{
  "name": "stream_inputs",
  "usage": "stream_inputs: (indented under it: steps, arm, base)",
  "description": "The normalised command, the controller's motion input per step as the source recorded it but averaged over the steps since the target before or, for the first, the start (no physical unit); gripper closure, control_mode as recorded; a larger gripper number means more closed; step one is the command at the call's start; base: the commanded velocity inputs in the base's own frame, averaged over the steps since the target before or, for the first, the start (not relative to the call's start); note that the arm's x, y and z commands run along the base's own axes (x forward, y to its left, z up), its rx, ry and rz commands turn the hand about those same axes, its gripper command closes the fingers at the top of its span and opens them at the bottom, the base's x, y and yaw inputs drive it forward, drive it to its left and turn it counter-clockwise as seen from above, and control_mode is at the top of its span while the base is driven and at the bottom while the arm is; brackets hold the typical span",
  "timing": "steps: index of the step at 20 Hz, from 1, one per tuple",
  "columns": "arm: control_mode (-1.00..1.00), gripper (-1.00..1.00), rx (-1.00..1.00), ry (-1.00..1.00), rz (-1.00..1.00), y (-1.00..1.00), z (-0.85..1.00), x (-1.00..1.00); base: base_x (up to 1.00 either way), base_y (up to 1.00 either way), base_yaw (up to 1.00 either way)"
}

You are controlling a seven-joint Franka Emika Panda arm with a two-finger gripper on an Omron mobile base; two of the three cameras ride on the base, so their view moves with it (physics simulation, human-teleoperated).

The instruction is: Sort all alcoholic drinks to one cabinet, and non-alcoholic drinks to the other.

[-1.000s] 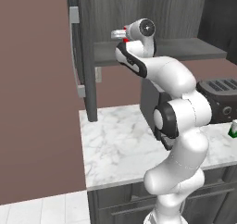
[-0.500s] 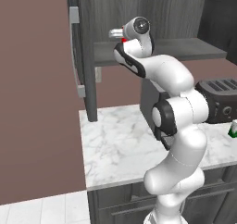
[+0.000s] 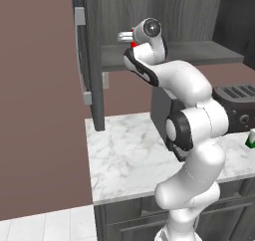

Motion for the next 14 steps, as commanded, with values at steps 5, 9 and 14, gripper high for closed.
stream_inputs:
  steps: [5, 9, 14]
  arm:
    - [-1.0, -1.0, 0.0, 0.0, -0.02, 0.0, -0.01, -0.27]
    - [-1.0, -1.0, 0.0, 0.0, -0.03, 0.0, 0.0, -0.57]
    - [-1.0, -1.0, 0.0, 0.0, -0.07, 0.0, 0.01, -0.66]
  base:
    - [0.0, 0.0, 0.0]
    - [0.0, 0.0, 0.0]
    - [0.0, 0.0, 0.0]
